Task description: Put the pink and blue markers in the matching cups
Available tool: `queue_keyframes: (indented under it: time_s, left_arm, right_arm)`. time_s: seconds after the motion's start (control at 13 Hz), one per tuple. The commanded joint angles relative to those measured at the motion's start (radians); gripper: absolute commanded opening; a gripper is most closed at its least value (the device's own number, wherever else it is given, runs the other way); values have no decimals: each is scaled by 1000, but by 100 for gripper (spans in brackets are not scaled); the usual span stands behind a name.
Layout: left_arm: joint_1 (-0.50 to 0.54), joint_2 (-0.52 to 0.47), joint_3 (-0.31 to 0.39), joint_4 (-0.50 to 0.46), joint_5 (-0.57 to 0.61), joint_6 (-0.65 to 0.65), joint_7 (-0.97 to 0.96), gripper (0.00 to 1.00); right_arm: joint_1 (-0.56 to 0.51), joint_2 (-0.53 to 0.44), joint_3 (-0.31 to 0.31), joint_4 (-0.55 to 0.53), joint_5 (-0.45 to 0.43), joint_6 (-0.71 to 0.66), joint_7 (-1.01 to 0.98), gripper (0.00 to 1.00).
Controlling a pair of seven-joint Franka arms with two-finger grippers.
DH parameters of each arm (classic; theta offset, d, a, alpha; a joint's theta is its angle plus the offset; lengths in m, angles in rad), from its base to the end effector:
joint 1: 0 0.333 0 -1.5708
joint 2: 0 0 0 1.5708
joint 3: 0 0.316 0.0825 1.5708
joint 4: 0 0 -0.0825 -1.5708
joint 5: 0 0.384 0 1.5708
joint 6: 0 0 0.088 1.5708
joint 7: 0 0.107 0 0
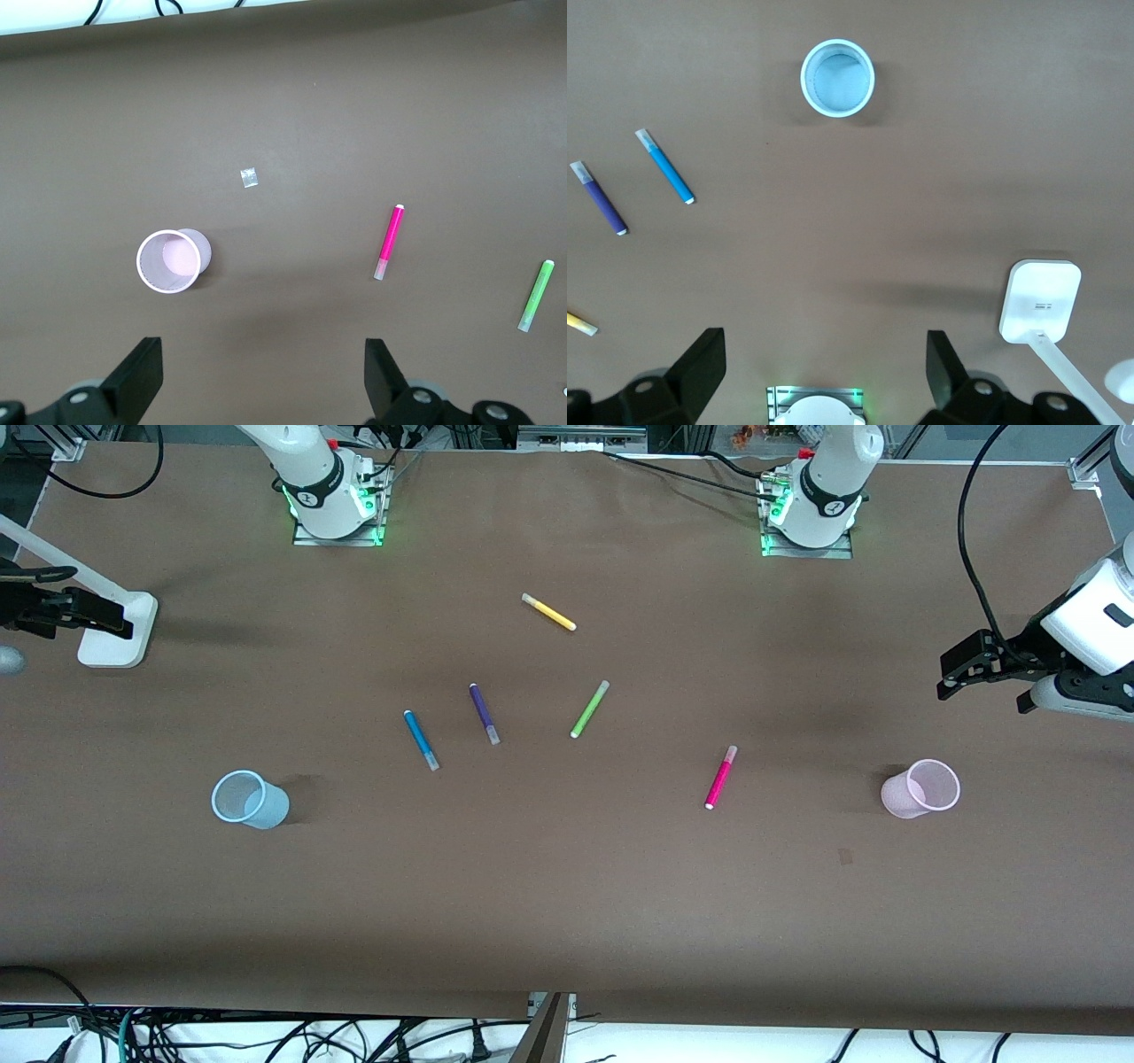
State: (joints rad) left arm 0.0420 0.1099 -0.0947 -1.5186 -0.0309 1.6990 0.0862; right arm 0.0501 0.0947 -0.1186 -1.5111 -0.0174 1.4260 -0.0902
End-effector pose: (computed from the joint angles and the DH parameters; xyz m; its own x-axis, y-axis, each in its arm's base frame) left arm 0.5991 -0.0314 0.5981 0.9883 -0.1330 0.0741 -0.1359 -0.9901 0.0350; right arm 0.5647 -0.0376 0.5882 0.9835 0.0188 -0.1800 0.0214 -0.9997 0.0124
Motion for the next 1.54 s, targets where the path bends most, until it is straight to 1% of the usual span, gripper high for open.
queue_keyframes:
  time_s: [0.0, 0.23, 0.31, 0.46, 0.54, 0.77, 0.92, 1.0, 1.23, 1.31, 1.46]
  left_arm:
    - [-13, 33, -13, 5, -14, 43, 3, 100]
    - [-21, 102, -55, -5, -14, 109, 0, 100]
    - [-22, 129, -59, -9, -14, 131, 0, 100]
    - [-22, 200, -91, -20, -11, 195, -2, 100]
    - [-24, 232, -109, -40, -1, 244, -3, 100]
    - [-42, 309, -115, -142, 0, 452, -2, 100]
    - [-91, 358, -114, -196, 0, 563, -9, 100]
    - [-97, 363, -115, -219, 0, 582, -14, 100]
    - [-149, 415, -112, -241, 6, 622, -17, 100]
    - [-163, 428, -111, -265, 17, 654, -22, 100]
    - [-169, 432, -112, -336, 83, 723, -40, 100]
  right_arm:
    - [8, 33, 0, 23, -6, -6, -3, 100]
    - [11, 68, 2, 23, -1, 10, -13, 100]
    - [19, 82, 5, 23, -1, 10, -13, 100]
    - [62, 120, 11, 22, 2, 43, 0, 100]
    - [79, 152, 13, 20, 13, 85, 0, 100]
    - [138, 249, 13, 19, 75, 187, -5, 100]
    - [198, 305, 13, 16, 86, 255, -5, 100]
    - [226, 328, 13, 12, 86, 293, -5, 100]
    - [293, 402, 13, 6, 88, 419, -5, 100]
    - [315, 428, 13, -3, 86, 459, -6, 100]
    - [352, 471, 13, -29, 85, 543, -6, 100]
